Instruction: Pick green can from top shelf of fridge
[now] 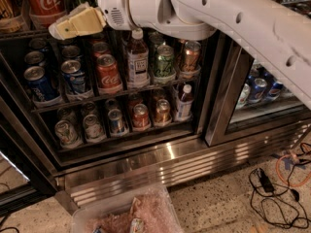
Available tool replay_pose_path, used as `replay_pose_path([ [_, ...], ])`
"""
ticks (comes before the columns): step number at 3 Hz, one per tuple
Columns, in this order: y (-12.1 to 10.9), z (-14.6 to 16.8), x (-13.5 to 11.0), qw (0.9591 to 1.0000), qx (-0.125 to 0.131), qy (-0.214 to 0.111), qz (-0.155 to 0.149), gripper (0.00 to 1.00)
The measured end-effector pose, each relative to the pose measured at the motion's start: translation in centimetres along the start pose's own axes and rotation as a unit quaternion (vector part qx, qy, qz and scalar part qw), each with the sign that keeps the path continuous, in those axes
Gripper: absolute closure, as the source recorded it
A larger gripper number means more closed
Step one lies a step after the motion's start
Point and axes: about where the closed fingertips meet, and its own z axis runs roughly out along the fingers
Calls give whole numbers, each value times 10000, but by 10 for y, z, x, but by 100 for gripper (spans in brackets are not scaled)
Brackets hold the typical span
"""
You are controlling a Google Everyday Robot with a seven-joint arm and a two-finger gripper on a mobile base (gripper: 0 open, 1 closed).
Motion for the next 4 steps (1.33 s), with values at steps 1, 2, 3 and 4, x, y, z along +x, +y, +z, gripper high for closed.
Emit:
replay_pose_path([
  [1,-3,-1,1,9998,209,73,-13,0],
  [2,-7,-4,1,9994,352,55,-41,0],
  [3,-15,-6,2,9987,501,42,-83,0],
  [4,-20,-6,4,9983,572,67,-111,7],
])
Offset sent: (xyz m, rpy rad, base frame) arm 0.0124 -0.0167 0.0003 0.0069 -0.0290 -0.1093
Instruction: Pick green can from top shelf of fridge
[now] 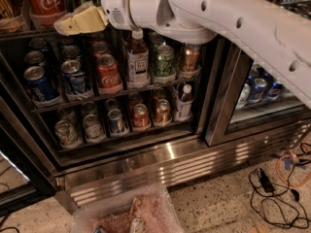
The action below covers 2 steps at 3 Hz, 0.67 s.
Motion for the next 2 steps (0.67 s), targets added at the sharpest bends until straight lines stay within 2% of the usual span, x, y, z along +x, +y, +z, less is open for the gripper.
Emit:
replay_pose_path([
  [1,-9,2,3,9999,115,42,-50,21],
  [2,-15,4,4,9998,183,67,-104,24],
])
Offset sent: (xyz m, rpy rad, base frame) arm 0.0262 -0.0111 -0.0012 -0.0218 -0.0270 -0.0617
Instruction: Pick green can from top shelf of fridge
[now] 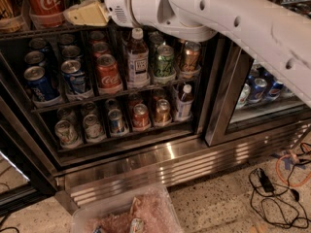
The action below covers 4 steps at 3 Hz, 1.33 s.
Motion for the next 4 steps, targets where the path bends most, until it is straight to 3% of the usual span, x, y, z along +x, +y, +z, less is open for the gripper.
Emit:
replay_pose_path([
  [1,-4,3,-3,10000,22,-14,-72,14],
  [2,-10,6,-3,9999,109,1,-115,14],
  [4,-18,13,-2,9996,267,20,-116,26],
])
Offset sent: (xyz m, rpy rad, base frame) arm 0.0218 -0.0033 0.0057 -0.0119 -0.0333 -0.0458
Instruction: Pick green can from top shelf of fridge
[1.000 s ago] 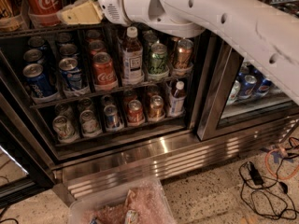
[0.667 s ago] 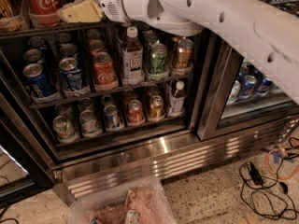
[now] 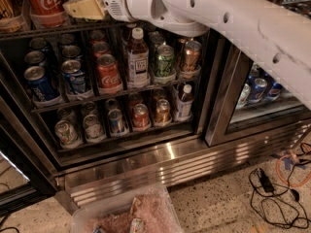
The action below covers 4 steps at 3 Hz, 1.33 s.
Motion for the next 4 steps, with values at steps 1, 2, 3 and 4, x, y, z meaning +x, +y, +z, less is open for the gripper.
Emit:
replay_pose_path([
  [1,-1,2,0,10000,16,-5,-1,38],
  [2,-1,3,0,10000,18,-12,-3,44],
  [3,0,6,-3,10000,11,-62,-17,64],
  [4,1,8,-5,9999,8,-111,-34,86],
])
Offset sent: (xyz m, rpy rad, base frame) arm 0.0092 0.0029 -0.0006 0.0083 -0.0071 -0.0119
